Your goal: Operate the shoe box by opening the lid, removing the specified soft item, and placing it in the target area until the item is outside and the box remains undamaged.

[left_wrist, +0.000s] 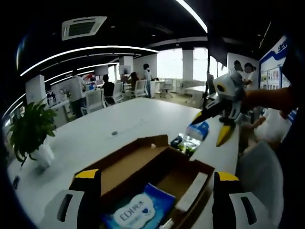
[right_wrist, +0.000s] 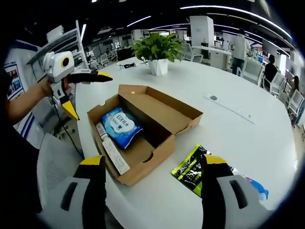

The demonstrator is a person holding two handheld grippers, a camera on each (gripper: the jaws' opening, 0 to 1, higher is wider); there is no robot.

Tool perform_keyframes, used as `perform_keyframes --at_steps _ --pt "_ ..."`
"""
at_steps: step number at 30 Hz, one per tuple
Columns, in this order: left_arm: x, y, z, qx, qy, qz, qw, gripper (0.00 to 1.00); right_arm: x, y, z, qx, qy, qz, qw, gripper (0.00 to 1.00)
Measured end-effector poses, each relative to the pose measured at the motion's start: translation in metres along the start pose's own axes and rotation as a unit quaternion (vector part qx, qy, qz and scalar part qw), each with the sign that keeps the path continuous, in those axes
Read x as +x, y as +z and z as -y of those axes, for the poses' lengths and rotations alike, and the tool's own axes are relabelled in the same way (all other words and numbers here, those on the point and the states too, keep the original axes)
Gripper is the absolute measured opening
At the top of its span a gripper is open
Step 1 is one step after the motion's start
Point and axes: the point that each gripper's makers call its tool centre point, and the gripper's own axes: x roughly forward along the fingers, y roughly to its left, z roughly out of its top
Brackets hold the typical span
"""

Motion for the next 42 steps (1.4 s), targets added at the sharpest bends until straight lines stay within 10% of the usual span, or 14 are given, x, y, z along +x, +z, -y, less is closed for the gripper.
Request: perform_keyframes --at_steps 42 --pt "-0.041 -0.06 -0.045 -0.049 0.051 -0.014 0.9974 0.88 0.141 -0.004 -0.044 0.009 0.051 -0.051 0.9974 0.33"
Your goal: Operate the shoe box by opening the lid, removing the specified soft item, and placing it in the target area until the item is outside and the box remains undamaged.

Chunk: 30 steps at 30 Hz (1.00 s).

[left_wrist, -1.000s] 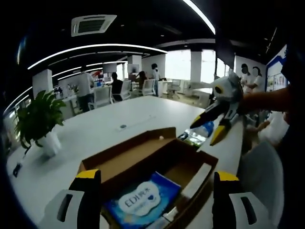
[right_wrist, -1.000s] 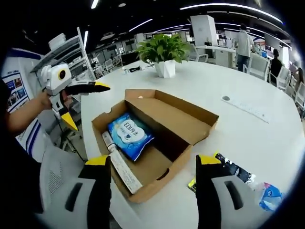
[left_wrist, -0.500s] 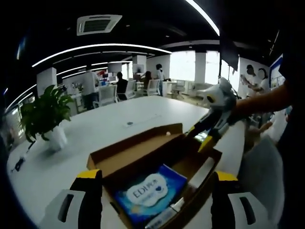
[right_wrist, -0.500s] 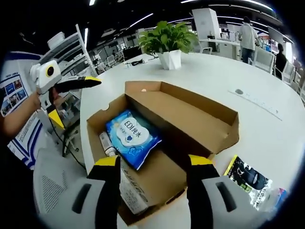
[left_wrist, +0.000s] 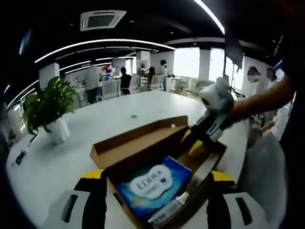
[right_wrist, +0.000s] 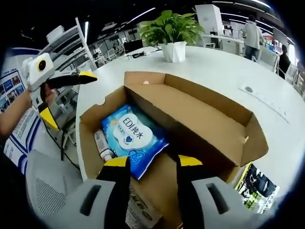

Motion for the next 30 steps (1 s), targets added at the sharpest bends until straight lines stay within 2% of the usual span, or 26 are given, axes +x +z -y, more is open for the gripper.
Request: perform_keyframes --at_steps 6,13,18,27,30 --pt "-0.001 -0.011 -0.009 -0.005 0.004 -0.005 1.0 0.85 0.014 -0.002 -0.004 0.0 0.0 -0.016 0.9999 0.29" --pt "-0.004 -0.014 -0.011 -0.012 0.011 -0.008 0.9998 0.84 0.034 -0.008 -0.001 0.006 -0.001 -0.044 0.999 0.23" --pt "-0.004 -0.017 -0.01 -0.016 0.014 -0.012 0.9997 0.82 0.04 -0.011 -0.004 0.02 -0.001 -0.059 0.9981 0.21" --pt "-0.005 -0.021 -0.013 -0.023 0.029 -0.02 0.9991 0.72 0.053 -0.02 -0.004 0.049 -0.003 -0.074 0.9961 0.13" --pt "-0.005 -0.023 -0.013 -0.023 0.032 -0.022 0.999 0.69 0.053 -0.018 -0.009 0.028 0.002 -0.075 0.9968 0.09"
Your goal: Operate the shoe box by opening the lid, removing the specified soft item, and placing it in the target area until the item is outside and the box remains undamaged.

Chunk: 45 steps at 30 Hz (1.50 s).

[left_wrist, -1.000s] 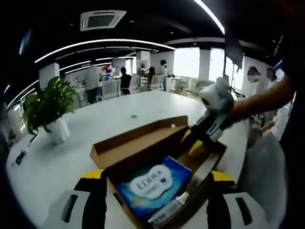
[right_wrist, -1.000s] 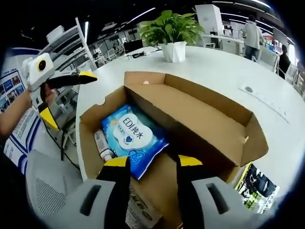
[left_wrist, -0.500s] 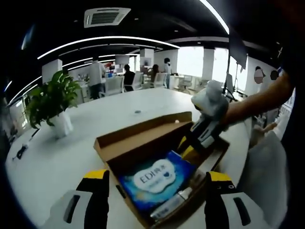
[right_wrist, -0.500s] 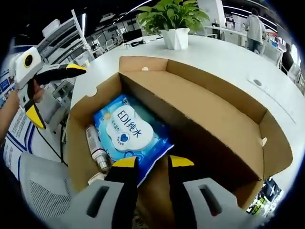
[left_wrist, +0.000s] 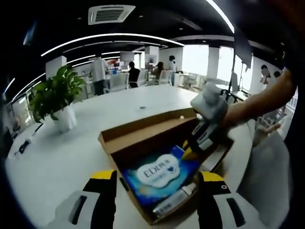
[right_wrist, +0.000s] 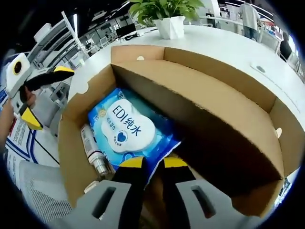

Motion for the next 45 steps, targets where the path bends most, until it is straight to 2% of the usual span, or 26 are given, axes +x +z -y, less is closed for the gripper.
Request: perform_keyframes --at_steps 6,13,17,21,28,30,32,35,42,43,45 --pt "0.001 -0.003 -0.002 -0.006 0.005 -0.007 0.9999 0.67 -0.004 0.0 -0.002 -0.003 0.002 0.001 1.0 0.03" --pt "0.006 -0.003 0.001 -0.019 0.003 -0.018 0.9997 0.64 -0.015 0.0 0.002 -0.015 -0.014 0.007 0.9998 0.01" --pt "0.011 -0.004 0.004 -0.013 0.001 -0.029 0.9995 0.58 -0.021 -0.001 0.007 -0.013 -0.02 0.01 0.9997 0.01" --pt "0.019 0.0 0.004 -0.012 0.001 -0.032 0.9994 0.6 -0.029 -0.002 0.012 -0.008 -0.028 0.016 0.9995 0.0" --pt "0.034 -0.004 0.0 -0.027 -0.007 -0.054 0.9981 0.57 -0.043 -0.005 0.017 0.003 -0.039 0.025 0.9989 0.0" --pt "0.039 -0.006 -0.001 -0.03 -0.011 -0.06 0.9977 0.55 -0.045 -0.006 0.019 0.005 -0.042 0.027 0.9987 0.0" --pt "0.045 -0.004 0.007 -0.026 -0.012 -0.065 0.9975 0.53 -0.05 -0.007 0.019 0.007 -0.043 0.029 0.9986 0.0" --pt "0.052 -0.004 0.005 -0.02 -0.013 -0.066 0.9976 0.48 -0.055 -0.008 0.019 0.011 -0.046 0.033 0.9983 0.0" --pt "0.071 -0.013 0.01 -0.033 -0.019 -0.103 0.994 0.44 -0.06 -0.009 0.027 0.012 -0.055 0.038 0.9977 0.0" --pt "0.073 -0.019 0.007 -0.043 -0.012 -0.117 0.9921 0.43 -0.061 -0.009 0.028 0.012 -0.056 0.039 0.9976 0.0" --pt "0.077 -0.022 0.005 -0.05 -0.007 -0.125 0.9909 0.41 -0.062 -0.01 0.029 0.011 -0.059 0.039 0.9974 0.0"
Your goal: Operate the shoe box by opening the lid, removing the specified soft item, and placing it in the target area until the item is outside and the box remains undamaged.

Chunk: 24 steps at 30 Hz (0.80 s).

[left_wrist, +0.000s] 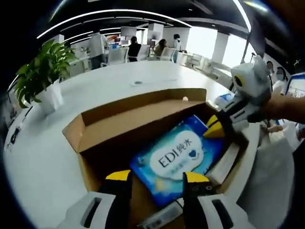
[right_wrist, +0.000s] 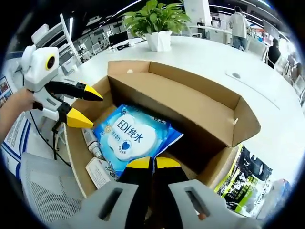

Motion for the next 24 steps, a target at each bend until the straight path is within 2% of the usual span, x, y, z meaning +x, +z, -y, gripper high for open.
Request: perform_keyframes --at_steps 5,13,18,22,24 --pt "0.009 -0.008 -0.007 -0.045 0.001 -0.017 0.9988 0.38 -0.003 -0.001 0.004 0.0 -0.004 0.002 1.0 0.0" --pt "0.018 -0.015 0.002 -0.072 -0.006 -0.045 0.9964 0.32 -0.008 -0.001 0.008 0.001 -0.01 0.005 0.9999 0.0" --pt "0.03 -0.026 0.006 -0.086 -0.009 -0.072 0.9936 0.3 -0.01 -0.002 0.011 0.003 -0.012 0.007 0.9999 0.0" --pt "0.037 -0.03 0.009 -0.127 -0.017 -0.077 0.9888 0.3 -0.011 -0.003 0.011 0.008 -0.011 0.009 0.9999 0.0" --pt "0.04 -0.03 0.008 -0.127 -0.015 -0.078 0.9887 0.28 -0.011 -0.003 0.011 0.01 -0.011 0.01 0.9998 0.0"
